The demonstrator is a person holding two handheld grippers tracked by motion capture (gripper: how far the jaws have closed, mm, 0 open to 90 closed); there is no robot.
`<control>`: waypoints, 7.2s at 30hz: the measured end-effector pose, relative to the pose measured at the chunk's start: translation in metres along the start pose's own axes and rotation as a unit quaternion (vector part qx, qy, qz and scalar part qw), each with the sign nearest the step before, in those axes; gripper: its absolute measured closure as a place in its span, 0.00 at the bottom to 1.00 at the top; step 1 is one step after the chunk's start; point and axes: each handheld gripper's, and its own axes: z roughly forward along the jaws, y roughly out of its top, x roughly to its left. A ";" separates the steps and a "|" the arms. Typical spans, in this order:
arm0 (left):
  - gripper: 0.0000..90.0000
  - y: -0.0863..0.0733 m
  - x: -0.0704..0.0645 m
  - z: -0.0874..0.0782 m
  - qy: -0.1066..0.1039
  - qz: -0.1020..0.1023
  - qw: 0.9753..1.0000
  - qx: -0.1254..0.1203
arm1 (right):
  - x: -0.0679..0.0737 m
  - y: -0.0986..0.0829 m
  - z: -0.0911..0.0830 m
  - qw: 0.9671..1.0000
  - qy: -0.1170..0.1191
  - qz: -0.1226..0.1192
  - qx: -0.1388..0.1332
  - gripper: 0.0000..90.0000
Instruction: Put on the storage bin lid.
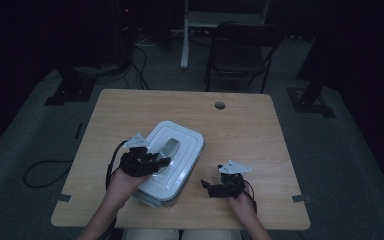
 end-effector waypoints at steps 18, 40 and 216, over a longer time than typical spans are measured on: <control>0.53 0.000 -0.008 0.004 0.018 0.025 0.999 0.017 | -0.004 -0.001 -0.003 1.000 -0.003 0.004 0.000 0.14; 0.21 -0.001 0.018 -0.038 0.048 0.009 0.996 -0.075 | -0.015 -0.003 -0.012 1.000 -0.017 0.023 -0.009 0.14; 0.01 -0.101 0.108 0.023 0.201 -0.039 0.978 0.037 | -0.108 -0.050 -0.078 0.975 -0.165 0.148 -0.013 0.14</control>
